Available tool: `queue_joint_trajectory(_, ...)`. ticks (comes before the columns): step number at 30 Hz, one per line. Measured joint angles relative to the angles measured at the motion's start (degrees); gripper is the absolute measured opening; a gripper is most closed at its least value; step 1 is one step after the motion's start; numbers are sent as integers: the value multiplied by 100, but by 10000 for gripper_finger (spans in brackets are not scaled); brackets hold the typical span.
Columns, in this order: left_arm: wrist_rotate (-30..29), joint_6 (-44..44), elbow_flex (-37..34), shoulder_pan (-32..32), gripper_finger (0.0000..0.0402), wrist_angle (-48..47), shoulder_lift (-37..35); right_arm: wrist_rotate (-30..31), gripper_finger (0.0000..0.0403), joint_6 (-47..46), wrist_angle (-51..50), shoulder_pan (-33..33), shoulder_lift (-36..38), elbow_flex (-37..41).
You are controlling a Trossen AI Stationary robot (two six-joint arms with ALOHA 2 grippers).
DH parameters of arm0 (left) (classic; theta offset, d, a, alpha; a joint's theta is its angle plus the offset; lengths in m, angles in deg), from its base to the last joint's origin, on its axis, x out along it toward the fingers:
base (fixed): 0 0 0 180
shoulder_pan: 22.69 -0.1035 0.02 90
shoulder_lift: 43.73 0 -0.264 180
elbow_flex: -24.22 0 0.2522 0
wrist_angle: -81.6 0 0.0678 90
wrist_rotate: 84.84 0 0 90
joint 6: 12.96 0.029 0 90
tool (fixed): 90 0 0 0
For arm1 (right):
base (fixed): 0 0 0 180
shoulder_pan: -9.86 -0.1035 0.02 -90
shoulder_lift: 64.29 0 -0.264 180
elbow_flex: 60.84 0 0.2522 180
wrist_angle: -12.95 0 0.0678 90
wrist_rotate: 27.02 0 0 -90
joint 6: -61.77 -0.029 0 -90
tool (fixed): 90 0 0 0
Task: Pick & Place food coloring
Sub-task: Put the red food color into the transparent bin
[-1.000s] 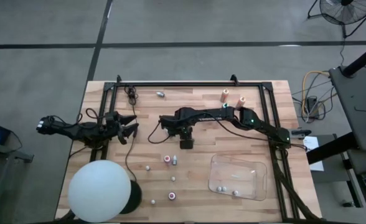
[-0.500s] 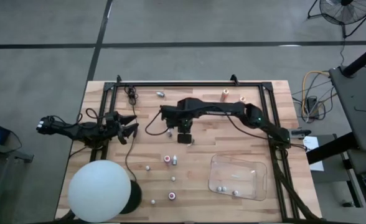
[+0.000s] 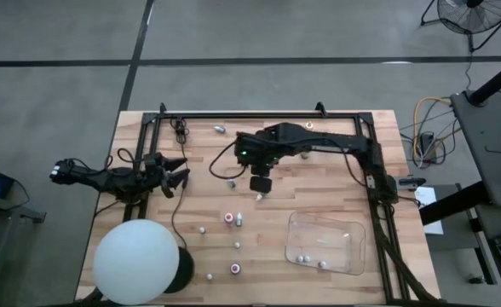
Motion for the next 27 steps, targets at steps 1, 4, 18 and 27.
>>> queue_joint_trajectory(1, 0, 0, 0, 1, 245, 0, 0, 18, 64, -8, 32, -24, 144, 126)
queue_joint_trajectory(4, -1, 1, 1, 0, 245, 0, 0, 20, 64, -130, 342, -108, 642, 637)
queue_joint_trajectory(18, 1, 1, 1, 1, 245, 1, 0, 181, 64, -789, 1504, -708, 3064, 3247)
queue_joint_trajectory(27, -1, 1, -1, 1, 245, 0, -2, 163, 64, -927, 2176, -994, 4313, 4665)
